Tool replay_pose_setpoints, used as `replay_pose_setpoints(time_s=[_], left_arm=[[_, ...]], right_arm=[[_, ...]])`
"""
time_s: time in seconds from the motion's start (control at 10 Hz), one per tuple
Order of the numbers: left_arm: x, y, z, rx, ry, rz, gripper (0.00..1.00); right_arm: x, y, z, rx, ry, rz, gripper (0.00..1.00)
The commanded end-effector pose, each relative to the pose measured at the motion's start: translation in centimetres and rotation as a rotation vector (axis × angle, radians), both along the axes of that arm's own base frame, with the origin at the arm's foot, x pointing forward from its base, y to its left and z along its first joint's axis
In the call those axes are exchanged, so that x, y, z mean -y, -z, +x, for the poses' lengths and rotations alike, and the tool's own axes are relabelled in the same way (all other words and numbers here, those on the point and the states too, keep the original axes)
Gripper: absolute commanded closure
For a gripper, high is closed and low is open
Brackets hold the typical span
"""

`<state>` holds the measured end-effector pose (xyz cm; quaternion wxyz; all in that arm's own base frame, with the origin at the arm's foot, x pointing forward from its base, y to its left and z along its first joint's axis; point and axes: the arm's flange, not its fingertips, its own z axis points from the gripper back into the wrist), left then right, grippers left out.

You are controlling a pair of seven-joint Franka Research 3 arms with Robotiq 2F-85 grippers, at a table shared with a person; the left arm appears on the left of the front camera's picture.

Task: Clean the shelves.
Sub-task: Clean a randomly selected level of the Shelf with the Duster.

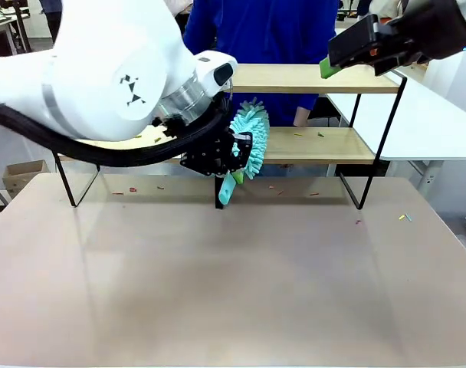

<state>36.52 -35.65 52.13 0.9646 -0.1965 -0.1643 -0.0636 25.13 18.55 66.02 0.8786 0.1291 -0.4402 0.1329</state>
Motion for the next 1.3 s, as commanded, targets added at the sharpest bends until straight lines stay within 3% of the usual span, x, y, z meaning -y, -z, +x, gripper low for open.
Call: replay_pose_setpoints(time_s=[0.0,0.5,0.6,0.7,1.0,1.2], left_arm=[[2.7,-1.0,2.2,0.038,-0.123,0.03,0.87],[6.4,0.8,7.5,0.066,-0.148,0.051,0.87],[6.7,0.6,7.9,0.033,-0.102,-0.002,0.87],[4.3,1.3,6.3,0.042,-0.129,0.062,0.87],[4.3,1.3,6.3,0.042,-0.129,0.062,0.87],[5.8,2.1,7.6,0.011,-0.096,0.052,0.87]], right_arm=[[0.1,-0.1,0.1,0.0,0.002,0.003,0.0],[0.1,-0.1,0.1,0.0,0.002,0.003,0.0],[0.1,-0.1,0.1,0.0,0.002,0.003,0.0],[0.1,-0.1,0.1,0.0,0.002,0.003,0.0],[0.1,-0.1,0.1,0.0,0.002,0.003,0.0],[0.1,-0.1,0.1,0.0,0.002,0.003,0.0]])
